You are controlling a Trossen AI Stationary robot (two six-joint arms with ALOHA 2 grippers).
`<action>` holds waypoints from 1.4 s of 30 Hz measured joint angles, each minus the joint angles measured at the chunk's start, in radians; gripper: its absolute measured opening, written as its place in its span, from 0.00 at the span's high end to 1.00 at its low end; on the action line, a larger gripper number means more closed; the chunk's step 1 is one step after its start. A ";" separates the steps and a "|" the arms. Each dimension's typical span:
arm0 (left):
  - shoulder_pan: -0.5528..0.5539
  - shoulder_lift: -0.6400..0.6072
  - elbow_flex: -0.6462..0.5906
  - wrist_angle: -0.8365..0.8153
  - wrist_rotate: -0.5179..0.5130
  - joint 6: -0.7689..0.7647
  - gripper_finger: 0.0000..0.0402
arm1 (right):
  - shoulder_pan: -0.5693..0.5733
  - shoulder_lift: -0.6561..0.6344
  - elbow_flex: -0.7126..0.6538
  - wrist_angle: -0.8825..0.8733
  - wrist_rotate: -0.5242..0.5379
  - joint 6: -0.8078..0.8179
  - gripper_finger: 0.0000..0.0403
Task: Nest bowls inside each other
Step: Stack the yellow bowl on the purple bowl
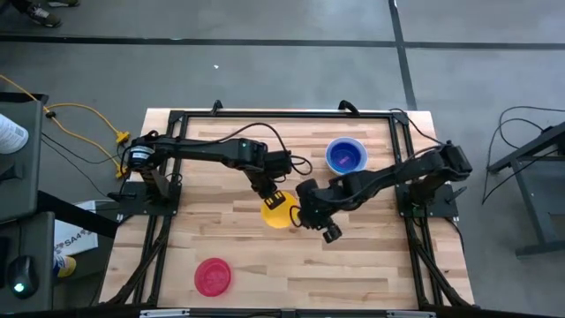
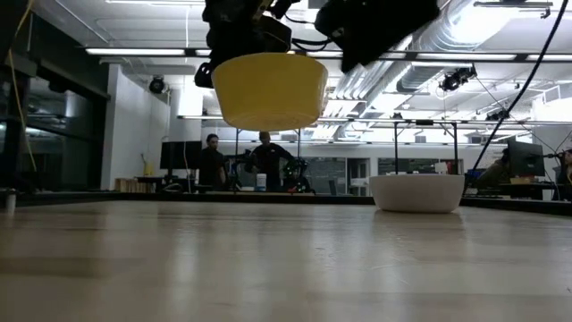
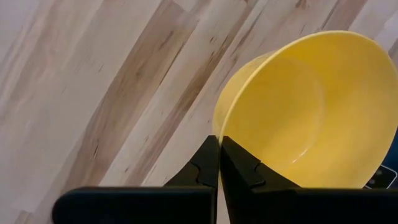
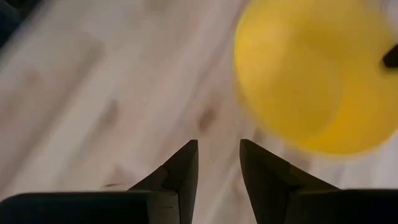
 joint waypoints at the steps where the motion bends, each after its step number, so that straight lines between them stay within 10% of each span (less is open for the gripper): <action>1: 0.000 0.000 0.000 -0.005 0.000 0.001 1.00 | 0.002 0.013 0.018 -0.004 0.006 -0.013 0.72; 42: 0.000 0.000 0.000 -0.029 0.077 0.105 1.00 | 0.126 0.023 0.060 -0.091 0.145 -0.105 0.69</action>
